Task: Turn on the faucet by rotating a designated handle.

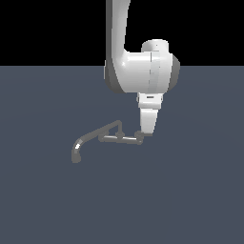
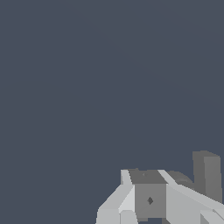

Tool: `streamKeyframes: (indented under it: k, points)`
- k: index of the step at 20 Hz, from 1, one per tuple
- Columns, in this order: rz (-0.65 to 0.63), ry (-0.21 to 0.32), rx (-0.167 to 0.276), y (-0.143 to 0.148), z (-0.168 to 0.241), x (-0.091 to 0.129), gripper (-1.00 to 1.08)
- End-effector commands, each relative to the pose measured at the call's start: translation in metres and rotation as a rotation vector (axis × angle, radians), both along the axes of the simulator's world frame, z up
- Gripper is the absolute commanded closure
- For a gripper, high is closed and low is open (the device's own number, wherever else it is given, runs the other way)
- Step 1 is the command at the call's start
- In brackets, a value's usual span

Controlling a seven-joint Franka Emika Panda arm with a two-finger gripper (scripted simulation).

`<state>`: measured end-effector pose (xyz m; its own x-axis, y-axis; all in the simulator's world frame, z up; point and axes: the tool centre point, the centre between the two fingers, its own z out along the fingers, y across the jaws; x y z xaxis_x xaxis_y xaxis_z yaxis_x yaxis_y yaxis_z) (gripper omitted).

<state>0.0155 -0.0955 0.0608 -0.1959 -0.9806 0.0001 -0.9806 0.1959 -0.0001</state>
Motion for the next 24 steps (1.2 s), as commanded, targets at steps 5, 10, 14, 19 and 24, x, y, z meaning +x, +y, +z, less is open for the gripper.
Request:
streamKeyframes:
  k: [5,10,14,19,24]
  points:
    - [-0.001,0.0,0.0,-0.011,0.0,-0.02,1.08]
    - [0.003,-0.003,0.001,-0.01,0.0,-0.025,1.08]
    - [0.001,-0.002,0.0,-0.008,0.0,-0.039,1.08]
    - [-0.001,0.0,0.0,-0.005,0.0,-0.056,1.08]
    - [-0.016,-0.005,-0.004,-0.008,0.0,-0.059,1.08]
